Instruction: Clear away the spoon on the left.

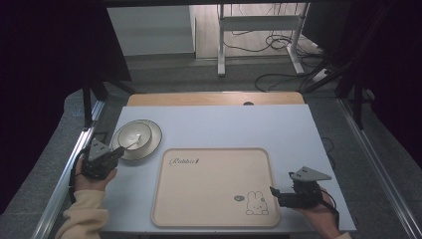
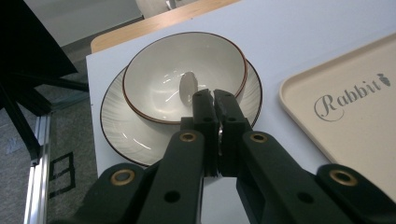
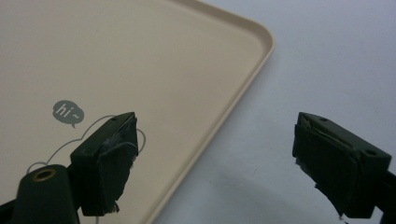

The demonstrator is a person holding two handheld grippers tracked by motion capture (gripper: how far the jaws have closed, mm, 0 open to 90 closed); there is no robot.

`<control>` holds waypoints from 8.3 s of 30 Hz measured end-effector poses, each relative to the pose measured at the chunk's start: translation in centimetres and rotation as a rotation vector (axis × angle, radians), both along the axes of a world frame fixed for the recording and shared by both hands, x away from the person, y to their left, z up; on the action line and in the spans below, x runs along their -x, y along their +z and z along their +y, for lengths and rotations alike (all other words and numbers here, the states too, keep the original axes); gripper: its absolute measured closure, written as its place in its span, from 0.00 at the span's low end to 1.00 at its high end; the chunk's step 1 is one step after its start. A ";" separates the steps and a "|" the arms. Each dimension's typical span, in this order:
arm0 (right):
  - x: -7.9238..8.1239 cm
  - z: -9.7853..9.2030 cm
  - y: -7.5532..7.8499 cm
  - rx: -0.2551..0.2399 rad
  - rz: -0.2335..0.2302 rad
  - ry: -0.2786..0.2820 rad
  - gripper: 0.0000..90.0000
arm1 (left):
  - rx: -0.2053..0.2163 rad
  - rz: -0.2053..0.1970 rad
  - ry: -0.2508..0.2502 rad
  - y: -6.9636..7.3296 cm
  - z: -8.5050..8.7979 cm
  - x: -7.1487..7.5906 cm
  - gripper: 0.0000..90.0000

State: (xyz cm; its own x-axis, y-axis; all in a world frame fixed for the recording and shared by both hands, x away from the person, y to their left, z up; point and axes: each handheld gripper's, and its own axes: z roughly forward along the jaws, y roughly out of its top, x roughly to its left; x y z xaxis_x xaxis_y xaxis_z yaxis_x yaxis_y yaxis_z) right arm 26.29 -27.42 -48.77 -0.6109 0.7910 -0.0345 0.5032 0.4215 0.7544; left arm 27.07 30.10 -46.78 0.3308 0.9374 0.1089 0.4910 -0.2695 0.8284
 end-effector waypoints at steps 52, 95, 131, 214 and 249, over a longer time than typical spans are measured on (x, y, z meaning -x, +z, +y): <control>0.0 0.0 0.0 0.002 -0.004 0.000 0.16 | 0.069 -0.146 -0.062 5.2 -1.1 2.2 0.99; 0.1 0.0 0.1 -0.003 -0.022 0.004 0.16 | 0.113 -0.199 -0.200 7.1 -4.7 3.3 0.99; 0.1 0.0 0.1 0.005 -0.018 0.007 0.16 | 0.075 -0.148 -0.321 5.7 -8.9 3.1 0.99; 0.0 0.3 -0.3 0.028 0.002 0.026 0.16 | -0.395 -0.027 -0.466 -1.0 -16.8 6.3 0.98; 0.0 0.4 -0.5 0.045 0.029 0.030 0.16 | -0.483 0.190 -0.596 -4.4 -18.5 5.9 0.91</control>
